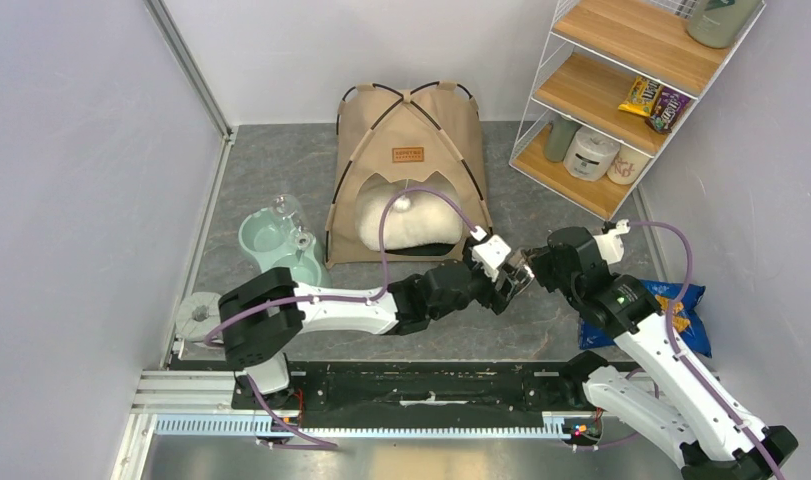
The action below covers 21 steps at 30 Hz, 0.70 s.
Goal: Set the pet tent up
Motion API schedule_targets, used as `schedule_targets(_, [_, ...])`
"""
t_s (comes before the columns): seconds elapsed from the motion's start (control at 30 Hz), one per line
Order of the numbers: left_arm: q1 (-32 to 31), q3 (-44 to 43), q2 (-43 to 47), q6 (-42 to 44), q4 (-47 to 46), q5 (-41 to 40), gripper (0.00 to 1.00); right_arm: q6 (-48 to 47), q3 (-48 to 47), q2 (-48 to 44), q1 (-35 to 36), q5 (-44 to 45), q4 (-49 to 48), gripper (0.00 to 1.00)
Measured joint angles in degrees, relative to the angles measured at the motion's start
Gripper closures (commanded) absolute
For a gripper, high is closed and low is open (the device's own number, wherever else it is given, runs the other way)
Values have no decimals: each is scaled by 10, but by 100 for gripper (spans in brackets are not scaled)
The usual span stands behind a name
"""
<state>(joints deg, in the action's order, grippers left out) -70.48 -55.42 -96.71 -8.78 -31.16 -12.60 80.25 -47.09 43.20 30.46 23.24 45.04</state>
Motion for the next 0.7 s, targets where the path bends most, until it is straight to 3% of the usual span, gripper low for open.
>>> schedule_targets(0.1, [-17, -21, -22, 26, -3, -41, 39, 8, 0, -1, 0, -8, 0, 100])
schedule_targets(0.3, [-34, -50, -50, 63, -1, -124, 90, 29, 0, -5, -4, -13, 0, 100])
schedule_targets(0.33, [-34, -55, -52, 72, 3, -139, 97, 38, 0, -5, -4, -15, -3, 100])
schedule_targets(0.37, [-34, -59, -54, 73, 8, -151, 98, 46, 0, -5, -3, -17, -7, 97])
schedule_targets(0.43, [-34, -70, -61, 78, 15, -177, 98, 63, -1, -5, -3, -24, -17, 79])
schedule_targets(0.5, [-34, -77, -63, 78, 21, -190, 98, 66, -1, -3, -3, -27, -24, 50])
schedule_targets(0.7, [-36, -88, -63, 93, 52, -210, 98, 20, -2, 1, -3, -31, -19, 18])
